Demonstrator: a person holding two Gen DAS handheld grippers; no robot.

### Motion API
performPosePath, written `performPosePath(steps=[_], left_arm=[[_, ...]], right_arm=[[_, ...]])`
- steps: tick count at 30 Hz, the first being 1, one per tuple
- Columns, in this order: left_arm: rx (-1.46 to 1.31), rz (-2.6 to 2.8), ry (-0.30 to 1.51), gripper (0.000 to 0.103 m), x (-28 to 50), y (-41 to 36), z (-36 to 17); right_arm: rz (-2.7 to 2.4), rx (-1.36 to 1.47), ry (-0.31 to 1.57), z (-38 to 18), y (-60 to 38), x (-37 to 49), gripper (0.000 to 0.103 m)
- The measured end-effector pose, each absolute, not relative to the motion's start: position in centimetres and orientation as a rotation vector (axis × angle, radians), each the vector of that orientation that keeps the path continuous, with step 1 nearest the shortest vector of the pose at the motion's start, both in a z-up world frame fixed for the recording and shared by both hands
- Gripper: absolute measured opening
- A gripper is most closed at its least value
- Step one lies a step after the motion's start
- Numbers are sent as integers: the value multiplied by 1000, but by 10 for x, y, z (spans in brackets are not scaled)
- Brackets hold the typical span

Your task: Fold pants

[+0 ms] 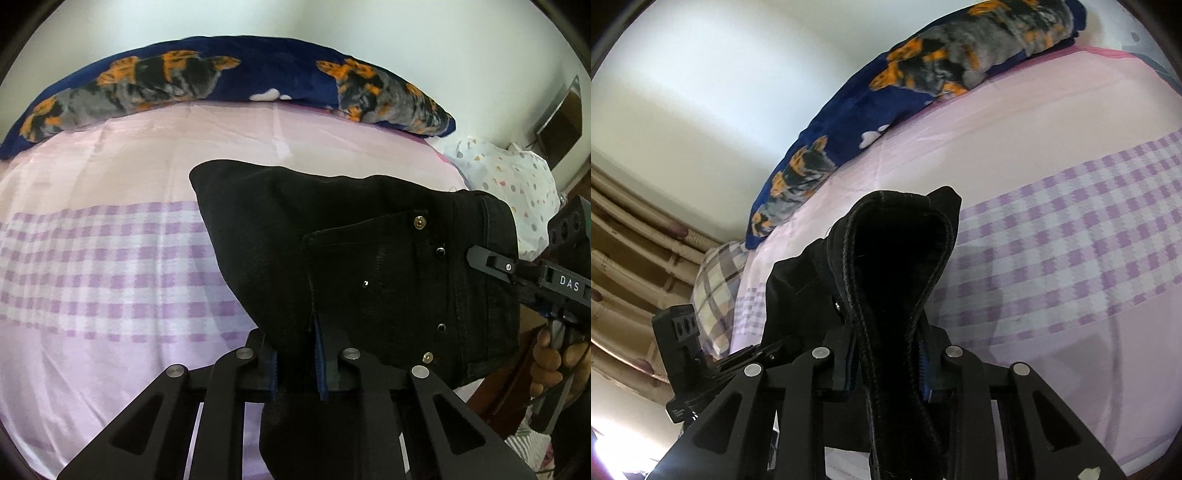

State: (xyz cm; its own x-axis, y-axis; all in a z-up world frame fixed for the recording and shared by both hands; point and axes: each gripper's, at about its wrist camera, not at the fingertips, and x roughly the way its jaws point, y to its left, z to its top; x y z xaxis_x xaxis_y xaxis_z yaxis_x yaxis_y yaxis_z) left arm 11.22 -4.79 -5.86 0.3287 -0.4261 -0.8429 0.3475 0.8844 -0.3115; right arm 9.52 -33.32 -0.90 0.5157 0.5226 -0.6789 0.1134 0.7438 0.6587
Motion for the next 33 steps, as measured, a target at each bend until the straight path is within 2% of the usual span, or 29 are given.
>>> performPosePath(steps=[15, 33], left_arm=[[-101, -396, 1086, 15, 148, 20, -32], [-114, -340, 1074, 15, 229, 56, -37]], right_arm=[[383, 768, 1018, -6, -273, 144, 24], [425, 753, 1057, -8, -232, 239, 24]])
